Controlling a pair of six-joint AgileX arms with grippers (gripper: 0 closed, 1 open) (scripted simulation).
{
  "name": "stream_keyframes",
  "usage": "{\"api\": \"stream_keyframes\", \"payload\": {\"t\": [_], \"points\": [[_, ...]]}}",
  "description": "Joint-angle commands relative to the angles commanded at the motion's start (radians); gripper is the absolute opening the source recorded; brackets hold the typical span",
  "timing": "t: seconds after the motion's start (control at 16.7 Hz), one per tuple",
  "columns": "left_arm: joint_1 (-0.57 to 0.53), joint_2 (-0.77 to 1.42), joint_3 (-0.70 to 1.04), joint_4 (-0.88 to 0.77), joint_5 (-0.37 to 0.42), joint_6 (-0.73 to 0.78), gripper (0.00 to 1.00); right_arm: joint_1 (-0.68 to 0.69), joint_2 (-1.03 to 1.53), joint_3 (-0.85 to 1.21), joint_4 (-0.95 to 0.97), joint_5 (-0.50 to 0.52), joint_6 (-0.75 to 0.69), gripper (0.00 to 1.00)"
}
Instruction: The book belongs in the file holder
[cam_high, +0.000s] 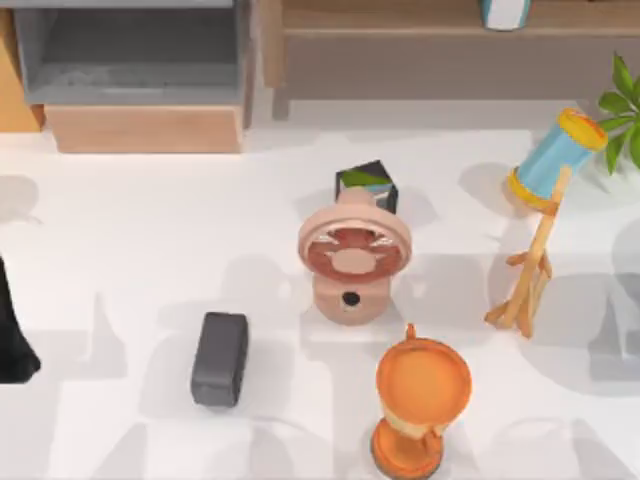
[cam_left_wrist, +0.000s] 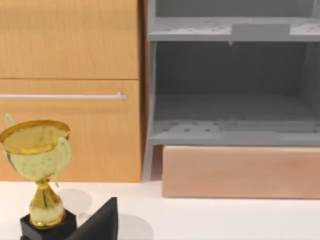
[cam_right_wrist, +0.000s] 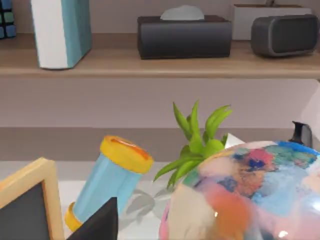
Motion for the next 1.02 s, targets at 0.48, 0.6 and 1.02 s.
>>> {"api": "stream_keyframes", "payload": {"t": [0.48,0.6,1.02], "points": [[-0.090,0.197,0.191,0.037,-0.067,-0.001,1.00,0.000,0.000,0.000,0.000,0.000,0.000,1.00],[-0.148,0.333,0.315,0.056,-0.113,0.001,1.00,0.000,0.000,0.000,0.000,0.000,0.000,1.00],[-0.415,1.006,0.910,0.126,-0.331,0.009,1.00,0.000,0.000,0.000,0.000,0.000,0.000,1.00]]}}
